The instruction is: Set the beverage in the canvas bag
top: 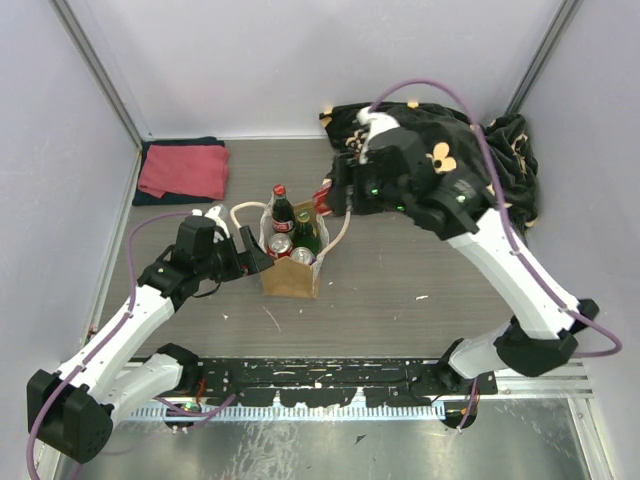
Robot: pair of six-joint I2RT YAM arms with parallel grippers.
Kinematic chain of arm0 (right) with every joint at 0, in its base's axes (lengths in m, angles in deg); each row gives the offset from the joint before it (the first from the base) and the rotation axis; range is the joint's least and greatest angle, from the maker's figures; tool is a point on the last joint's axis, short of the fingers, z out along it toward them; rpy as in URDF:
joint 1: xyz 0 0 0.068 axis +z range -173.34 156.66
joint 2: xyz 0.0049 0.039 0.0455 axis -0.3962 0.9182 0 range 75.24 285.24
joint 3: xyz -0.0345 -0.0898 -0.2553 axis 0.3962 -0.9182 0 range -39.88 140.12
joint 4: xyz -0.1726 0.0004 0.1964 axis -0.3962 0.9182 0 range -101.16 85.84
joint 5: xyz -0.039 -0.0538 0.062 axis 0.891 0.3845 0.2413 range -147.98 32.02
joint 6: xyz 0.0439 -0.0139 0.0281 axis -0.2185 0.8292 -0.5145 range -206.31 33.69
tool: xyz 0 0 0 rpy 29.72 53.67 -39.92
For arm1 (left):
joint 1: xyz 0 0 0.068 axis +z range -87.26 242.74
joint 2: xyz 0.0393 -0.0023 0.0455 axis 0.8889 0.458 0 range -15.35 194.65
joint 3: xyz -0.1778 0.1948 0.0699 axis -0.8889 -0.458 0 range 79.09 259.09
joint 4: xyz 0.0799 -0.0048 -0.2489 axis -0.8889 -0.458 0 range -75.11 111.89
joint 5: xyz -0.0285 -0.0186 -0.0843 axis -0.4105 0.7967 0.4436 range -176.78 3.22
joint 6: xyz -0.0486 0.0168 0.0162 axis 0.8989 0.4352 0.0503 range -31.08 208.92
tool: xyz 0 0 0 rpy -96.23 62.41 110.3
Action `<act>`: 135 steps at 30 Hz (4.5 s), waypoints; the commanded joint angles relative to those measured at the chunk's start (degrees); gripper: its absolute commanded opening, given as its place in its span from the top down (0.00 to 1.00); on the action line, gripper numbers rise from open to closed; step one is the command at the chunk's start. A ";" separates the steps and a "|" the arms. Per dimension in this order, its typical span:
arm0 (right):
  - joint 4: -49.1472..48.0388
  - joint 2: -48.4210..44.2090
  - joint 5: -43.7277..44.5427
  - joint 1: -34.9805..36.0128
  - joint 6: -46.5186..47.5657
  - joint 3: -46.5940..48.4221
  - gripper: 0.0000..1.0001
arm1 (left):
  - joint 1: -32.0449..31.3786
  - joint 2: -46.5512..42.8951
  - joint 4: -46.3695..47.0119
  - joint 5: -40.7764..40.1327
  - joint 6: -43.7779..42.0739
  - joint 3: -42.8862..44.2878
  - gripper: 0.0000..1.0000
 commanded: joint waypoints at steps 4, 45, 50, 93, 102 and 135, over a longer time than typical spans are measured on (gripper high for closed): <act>-13.68 4.70 1.96 8.37 1.40 -0.26 0.99 | 0.16 0.08 0.02 7.70 -3.18 1.25 0.02; -19.87 16.60 -1.28 14.80 2.92 -9.62 0.99 | 9.42 -6.63 -10.96 3.07 -6.10 2.84 0.02; -16.19 17.68 -1.10 16.31 3.11 -7.80 0.99 | 9.39 -7.03 -11.31 2.81 -7.02 2.43 0.02; -6.45 34.44 -2.33 18.51 7.37 1.86 0.99 | 9.36 -6.88 -9.90 3.56 -8.49 -0.24 0.02; -12.20 31.47 -6.36 15.38 3.89 -4.60 0.99 | 9.39 -7.96 -10.69 3.51 -8.80 -0.89 0.02; -14.17 29.81 -15.96 5.94 -7.68 -2.24 0.99 | 9.38 -8.34 -8.59 4.34 -7.07 -2.04 0.02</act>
